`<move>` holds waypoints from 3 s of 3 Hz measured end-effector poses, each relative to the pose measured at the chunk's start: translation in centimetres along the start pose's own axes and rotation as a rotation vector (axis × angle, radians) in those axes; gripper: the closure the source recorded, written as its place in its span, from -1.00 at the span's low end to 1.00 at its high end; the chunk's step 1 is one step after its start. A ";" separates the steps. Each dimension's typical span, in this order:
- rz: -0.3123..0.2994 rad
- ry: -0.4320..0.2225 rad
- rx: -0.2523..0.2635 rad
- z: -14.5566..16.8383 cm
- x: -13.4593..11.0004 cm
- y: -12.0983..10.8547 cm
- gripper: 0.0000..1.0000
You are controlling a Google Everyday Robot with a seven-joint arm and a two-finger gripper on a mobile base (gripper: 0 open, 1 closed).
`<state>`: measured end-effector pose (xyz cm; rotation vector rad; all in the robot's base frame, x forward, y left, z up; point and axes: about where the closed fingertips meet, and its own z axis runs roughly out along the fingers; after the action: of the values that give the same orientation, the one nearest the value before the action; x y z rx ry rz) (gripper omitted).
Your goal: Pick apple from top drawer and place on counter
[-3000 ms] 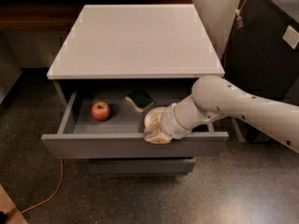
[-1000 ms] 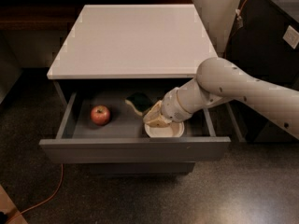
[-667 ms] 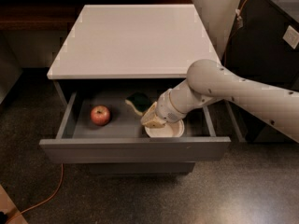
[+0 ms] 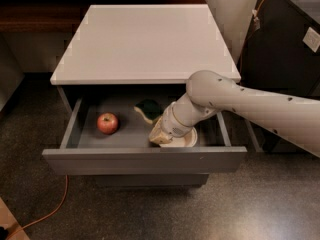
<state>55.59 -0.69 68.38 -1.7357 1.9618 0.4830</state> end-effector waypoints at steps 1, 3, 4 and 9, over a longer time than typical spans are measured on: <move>0.008 0.020 -0.025 0.3 0.3 1.7 1.00; 0.030 0.018 -0.049 -0.5 0.6 5.0 1.00; 0.052 0.034 -0.060 -1.1 1.1 7.9 1.00; 0.030 0.018 -0.059 -2.7 -1.6 10.0 0.52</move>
Offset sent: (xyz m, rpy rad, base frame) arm -0.0463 -0.0005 -0.0035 -0.0214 0.0580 0.0078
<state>45.54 0.52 71.06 -1.7548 2.0076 0.5421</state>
